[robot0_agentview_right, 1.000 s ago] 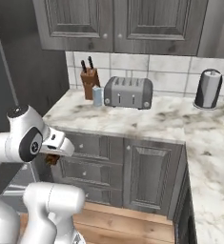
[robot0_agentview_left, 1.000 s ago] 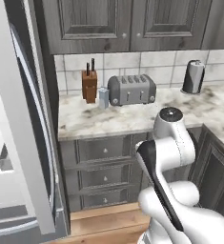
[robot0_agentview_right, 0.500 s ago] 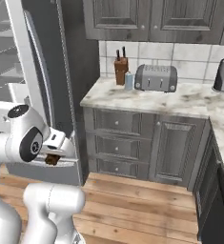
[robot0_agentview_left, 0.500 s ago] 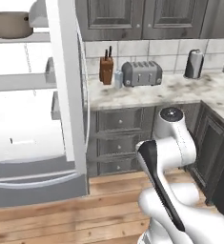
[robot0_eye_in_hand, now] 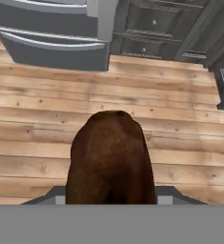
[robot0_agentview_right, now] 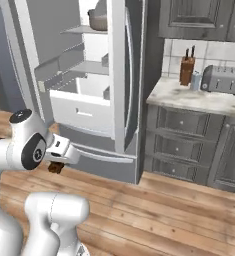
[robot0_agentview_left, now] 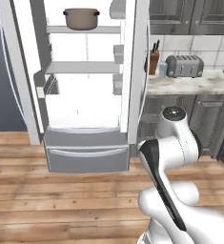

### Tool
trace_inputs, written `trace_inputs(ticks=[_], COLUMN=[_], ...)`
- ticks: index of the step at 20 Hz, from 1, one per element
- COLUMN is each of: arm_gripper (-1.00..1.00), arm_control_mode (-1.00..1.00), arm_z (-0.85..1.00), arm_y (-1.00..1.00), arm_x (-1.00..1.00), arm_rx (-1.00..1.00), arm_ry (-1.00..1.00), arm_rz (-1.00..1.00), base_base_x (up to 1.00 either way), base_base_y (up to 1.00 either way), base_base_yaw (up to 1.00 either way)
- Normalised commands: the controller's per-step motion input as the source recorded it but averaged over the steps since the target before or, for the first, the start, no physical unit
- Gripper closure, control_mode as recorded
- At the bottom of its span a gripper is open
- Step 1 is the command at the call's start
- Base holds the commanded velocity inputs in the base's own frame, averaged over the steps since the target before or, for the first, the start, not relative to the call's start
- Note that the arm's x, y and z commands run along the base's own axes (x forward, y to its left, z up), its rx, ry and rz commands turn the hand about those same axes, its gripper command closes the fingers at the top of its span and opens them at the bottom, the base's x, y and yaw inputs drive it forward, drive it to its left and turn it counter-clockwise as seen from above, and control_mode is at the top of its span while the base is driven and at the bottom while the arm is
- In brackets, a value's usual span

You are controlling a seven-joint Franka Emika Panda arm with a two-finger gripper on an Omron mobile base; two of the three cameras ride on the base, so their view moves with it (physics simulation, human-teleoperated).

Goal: Place the sweet potato and eggplant inside the fridge drawer. Close the drawer after placing the vegetables.

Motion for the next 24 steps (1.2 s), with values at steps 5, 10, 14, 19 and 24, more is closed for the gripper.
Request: trace_inputs(ticks=[5,10,14,19,24], arm_gripper=[1.00,1.00,1.00,1.00,1.00], arm_control_mode=[1.00,1.00,1.00,1.00,1.00], arm_z=[0.00,0.00,0.00,0.00,0.00], arm_y=[0.00,0.00,0.00,0.00,0.00], arm_x=[0.00,0.00,0.00,0.00,0.00], arm_rx=[0.00,0.00,0.00,0.00,0.00], arm_ry=[0.00,0.00,0.00,0.00,0.00], arm_rz=[0.00,0.00,0.00,0.00,0.00], base_base_x=[0.35,0.43,0.35,0.36,0.53], base_base_y=[0.80,-0.26,-0.12,-0.24,-0.01], base_base_yaw=[0.42,0.47,0.48,0.42,0.15])
